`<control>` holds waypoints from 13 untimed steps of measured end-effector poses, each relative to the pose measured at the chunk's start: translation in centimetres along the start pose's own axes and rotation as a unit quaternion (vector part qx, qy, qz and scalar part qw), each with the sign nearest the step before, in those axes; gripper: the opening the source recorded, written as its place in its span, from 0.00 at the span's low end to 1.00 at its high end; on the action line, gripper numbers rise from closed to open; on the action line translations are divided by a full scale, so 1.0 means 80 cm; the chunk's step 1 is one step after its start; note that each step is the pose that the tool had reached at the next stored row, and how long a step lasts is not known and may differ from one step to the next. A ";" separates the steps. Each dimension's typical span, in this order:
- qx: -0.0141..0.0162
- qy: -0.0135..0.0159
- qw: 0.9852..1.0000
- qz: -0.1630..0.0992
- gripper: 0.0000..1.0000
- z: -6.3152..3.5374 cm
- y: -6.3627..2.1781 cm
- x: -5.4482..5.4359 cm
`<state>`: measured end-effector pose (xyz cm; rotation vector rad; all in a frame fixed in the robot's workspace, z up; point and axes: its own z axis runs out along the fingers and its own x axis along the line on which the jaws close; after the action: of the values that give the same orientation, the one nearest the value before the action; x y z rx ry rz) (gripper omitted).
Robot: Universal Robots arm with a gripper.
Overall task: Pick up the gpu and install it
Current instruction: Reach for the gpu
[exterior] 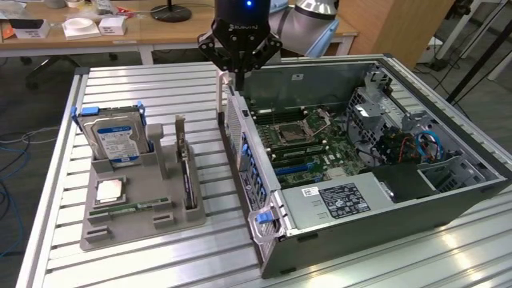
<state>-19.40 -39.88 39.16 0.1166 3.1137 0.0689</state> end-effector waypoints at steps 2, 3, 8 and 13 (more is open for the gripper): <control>0.000 0.000 1.000 0.000 0.11 0.000 0.000 0.003; 0.000 0.000 1.000 0.000 0.11 0.000 0.000 0.004; 0.000 0.000 1.000 0.000 0.11 0.000 -0.001 0.010; 0.000 0.000 1.000 0.000 0.11 0.000 -0.001 0.015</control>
<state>-20.63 -39.88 39.15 0.1166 3.1138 0.0688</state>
